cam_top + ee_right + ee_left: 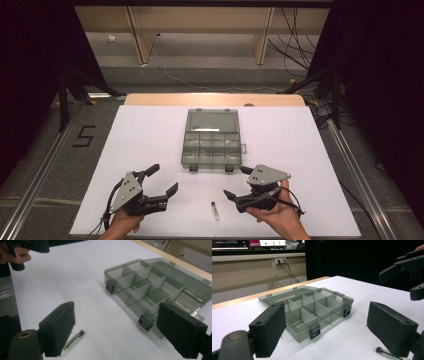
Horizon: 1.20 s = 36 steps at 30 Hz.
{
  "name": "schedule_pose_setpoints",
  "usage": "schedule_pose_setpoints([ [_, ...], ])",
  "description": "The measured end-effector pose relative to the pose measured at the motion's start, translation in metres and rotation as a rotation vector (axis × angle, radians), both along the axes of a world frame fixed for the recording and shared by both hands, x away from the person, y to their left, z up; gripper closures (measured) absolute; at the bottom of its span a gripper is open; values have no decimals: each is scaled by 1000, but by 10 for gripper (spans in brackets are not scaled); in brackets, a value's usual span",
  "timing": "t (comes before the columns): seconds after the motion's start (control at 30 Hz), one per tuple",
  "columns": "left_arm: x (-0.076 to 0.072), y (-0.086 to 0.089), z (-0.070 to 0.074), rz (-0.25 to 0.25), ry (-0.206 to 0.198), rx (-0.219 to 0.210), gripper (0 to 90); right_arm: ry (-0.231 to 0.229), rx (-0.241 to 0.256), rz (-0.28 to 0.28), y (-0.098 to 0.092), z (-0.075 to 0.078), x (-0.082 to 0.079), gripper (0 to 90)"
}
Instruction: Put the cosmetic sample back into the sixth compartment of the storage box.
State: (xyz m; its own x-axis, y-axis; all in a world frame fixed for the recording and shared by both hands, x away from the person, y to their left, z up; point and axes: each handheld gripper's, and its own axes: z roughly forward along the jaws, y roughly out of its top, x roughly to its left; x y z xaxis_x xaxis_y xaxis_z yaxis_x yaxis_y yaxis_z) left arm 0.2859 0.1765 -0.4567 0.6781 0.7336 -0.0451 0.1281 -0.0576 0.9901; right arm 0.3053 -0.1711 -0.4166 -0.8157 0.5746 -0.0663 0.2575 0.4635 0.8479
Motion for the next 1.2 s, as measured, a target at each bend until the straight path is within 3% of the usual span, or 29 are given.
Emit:
schedule_pose_setpoints([
  [0.2,0,0,0,2,1,4,151,51,-86,34,15,-2,5,175],
  [0.33,0,0,0,2,2,3,150,100,-153,90,25,-3,12,226],
  [0.4,0,0,0,0,2,4,151,101,-174,88,29,-6,14,219],
  [0.5,0,0,-1,0,2,3,151,138,-214,104,33,-7,17,225],
  [0.73,0,-1,-1,0,5,5,150,200,-269,104,42,-14,22,240],
  [0.8,0,-1,-1,0,5,5,151,235,-298,124,46,-16,25,252],
  [0.97,0,-1,-1,-2,6,6,151,271,-325,146,54,-21,25,265],
  [1.2,0,-1,-1,-5,7,6,151,342,-411,202,67,-30,24,284],
])
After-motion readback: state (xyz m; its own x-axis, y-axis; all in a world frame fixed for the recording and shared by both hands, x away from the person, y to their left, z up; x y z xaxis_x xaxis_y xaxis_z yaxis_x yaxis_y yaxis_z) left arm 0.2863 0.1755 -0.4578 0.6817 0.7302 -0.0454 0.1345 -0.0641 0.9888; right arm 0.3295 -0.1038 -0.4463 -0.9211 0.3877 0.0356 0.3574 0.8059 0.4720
